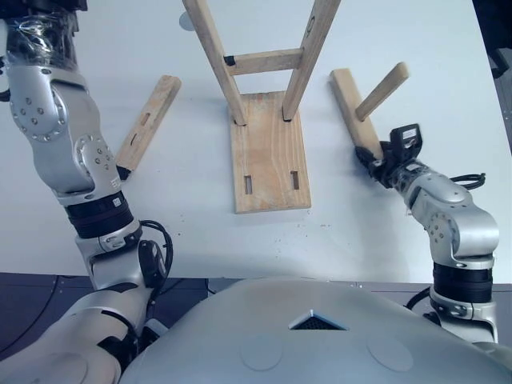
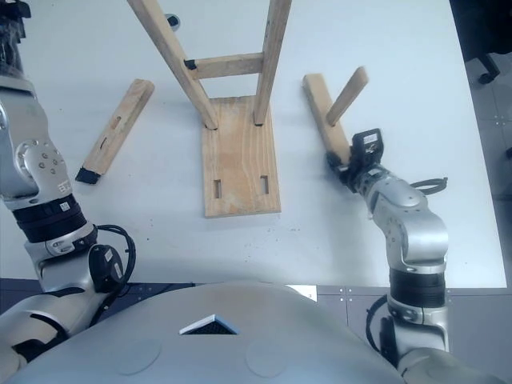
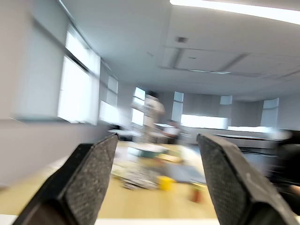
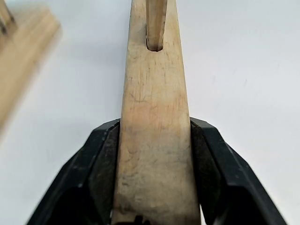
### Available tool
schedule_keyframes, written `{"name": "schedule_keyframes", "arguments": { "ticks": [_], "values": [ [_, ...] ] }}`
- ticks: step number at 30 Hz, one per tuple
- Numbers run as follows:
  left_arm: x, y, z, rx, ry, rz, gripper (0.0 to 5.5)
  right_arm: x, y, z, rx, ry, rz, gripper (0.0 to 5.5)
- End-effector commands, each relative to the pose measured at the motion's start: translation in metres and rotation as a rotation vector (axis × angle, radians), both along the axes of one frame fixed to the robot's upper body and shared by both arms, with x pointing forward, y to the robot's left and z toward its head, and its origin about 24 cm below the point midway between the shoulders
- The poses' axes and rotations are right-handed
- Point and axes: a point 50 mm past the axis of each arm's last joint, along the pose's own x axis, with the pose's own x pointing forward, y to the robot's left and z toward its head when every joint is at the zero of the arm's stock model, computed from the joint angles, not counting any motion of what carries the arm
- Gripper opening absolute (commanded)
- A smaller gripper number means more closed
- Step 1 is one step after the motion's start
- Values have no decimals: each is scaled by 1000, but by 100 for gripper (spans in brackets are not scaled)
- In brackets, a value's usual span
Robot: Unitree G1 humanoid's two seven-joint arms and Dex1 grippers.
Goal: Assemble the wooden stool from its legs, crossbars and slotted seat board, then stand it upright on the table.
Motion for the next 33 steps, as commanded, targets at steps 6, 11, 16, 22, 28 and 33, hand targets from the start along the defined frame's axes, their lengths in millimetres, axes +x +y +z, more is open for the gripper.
{"name": "schedule_keyframes", "arguments": {
  "ticks": [6,11,16,22,28,33],
  "values": [
    [-33,-72,-10,-300,233,-822,306,36,-5,111,400,-485,169,201],
    [-45,-88,-3,-363,248,-1066,388,20,11,147,539,-497,535,201],
    [-33,-105,11,-363,266,-1152,436,-2,38,140,616,-350,805,201],
    [-34,-114,17,-382,291,-1237,436,-14,49,130,623,-259,901,201],
    [-38,-112,16,-383,288,-1267,376,-17,49,130,680,-242,923,201],
    [-42,-113,13,-347,290,-1281,300,-19,45,132,726,-213,942,201]
  ]
}}
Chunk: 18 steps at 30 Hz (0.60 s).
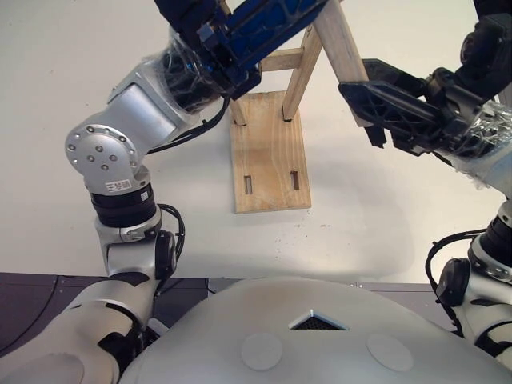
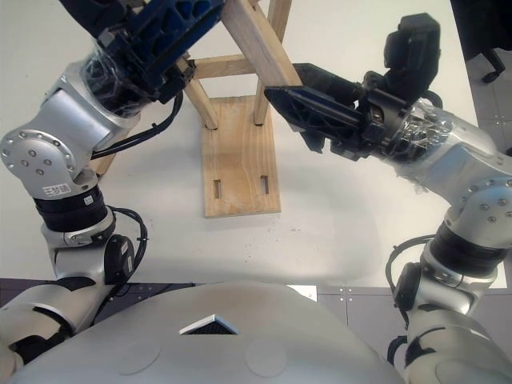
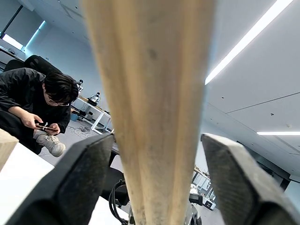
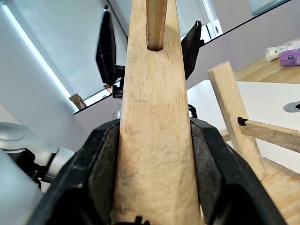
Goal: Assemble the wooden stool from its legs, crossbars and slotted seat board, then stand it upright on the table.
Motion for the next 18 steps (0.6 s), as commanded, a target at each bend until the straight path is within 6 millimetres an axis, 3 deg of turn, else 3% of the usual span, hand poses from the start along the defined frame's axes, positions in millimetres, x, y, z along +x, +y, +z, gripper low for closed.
{"name": "schedule_keyframes", "arguments": {
  "ticks": [1,6,11,12,18],
  "values": [
    [-6,-2,-4,51,-26,-20,281,-2,-2,3,18,16,26,201],
    [-9,-1,-6,60,-57,-28,207,-1,0,3,19,23,30,201],
    [-8,0,-5,54,-77,-17,202,-1,2,-2,-15,30,20,201],
    [-7,1,-6,56,-84,-8,202,2,2,-5,-33,33,-5,237],
    [-9,27,-24,122,-173,114,201,11,-12,-35,-196,71,-107,325]
  ]
}}
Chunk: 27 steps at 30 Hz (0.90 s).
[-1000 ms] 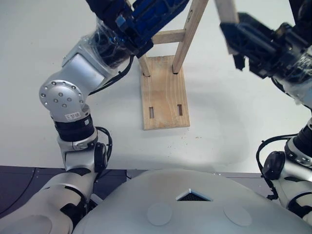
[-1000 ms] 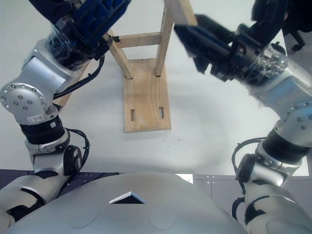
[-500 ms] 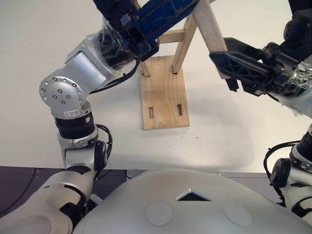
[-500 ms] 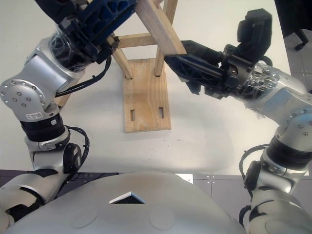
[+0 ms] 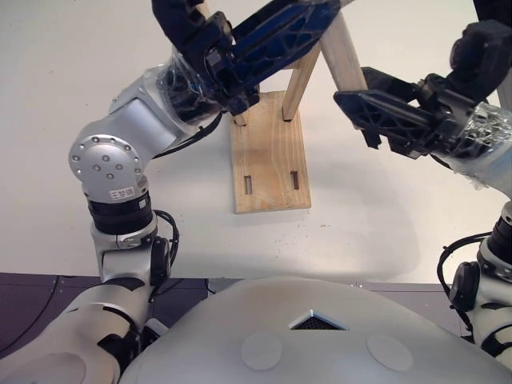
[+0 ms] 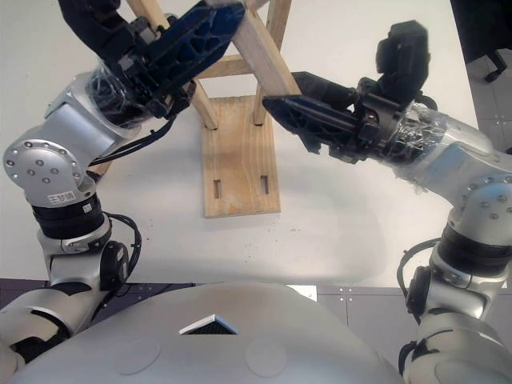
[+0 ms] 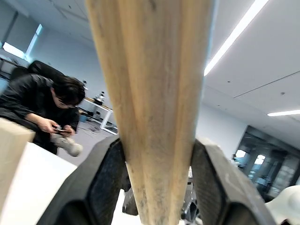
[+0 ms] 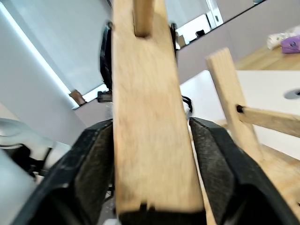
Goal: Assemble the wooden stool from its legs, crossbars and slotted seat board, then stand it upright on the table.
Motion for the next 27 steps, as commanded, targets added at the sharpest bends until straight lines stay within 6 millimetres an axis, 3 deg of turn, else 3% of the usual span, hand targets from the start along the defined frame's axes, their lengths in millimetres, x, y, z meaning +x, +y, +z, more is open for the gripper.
{"name": "schedule_keyframes", "arguments": {
  "ticks": [1,5,9,18,27],
  "values": [
    [-6,20,-9,48,-74,70,201,7,-16,-22,-132,31,-96,350],
    [-21,41,-40,273,-152,90,201,13,-35,-45,-223,51,-187,358],
    [-27,56,-55,368,-188,123,199,17,-47,-59,-256,67,-247,358],
    [-35,76,-67,489,-246,151,199,20,-58,-71,-304,69,-296,358],
    [-54,100,-60,639,-248,23,199,14,-64,-83,-336,85,-365,358]
  ]
}}
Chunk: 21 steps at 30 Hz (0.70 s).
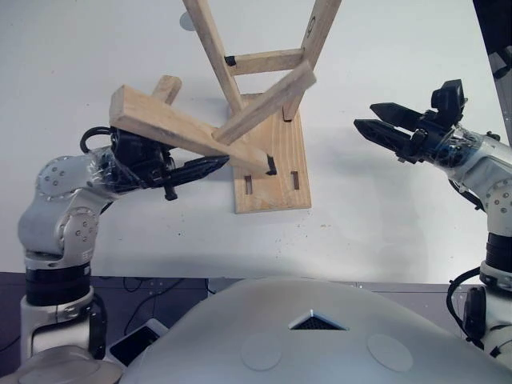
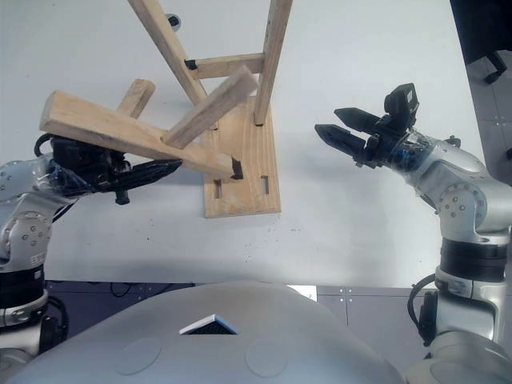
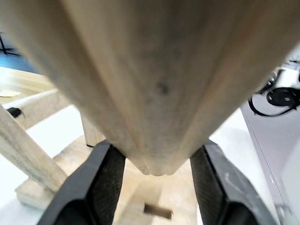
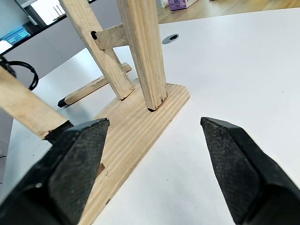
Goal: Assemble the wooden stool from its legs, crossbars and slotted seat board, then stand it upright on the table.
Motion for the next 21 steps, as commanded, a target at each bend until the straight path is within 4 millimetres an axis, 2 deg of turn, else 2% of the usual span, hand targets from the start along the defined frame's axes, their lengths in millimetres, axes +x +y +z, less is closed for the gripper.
{"name": "schedule_keyframes", "arguments": {
  "ticks": [1,11,21],
  "values": [
    [-2,4,4,53,1,-40,199,-2,1,-7,1,-2,-44,358],
    [1,15,2,159,-24,-48,199,-3,-1,-10,-24,3,-54,358],
    [-4,15,-9,244,-24,-95,199,-1,-1,-11,-42,2,-51,358]
  ]
}}
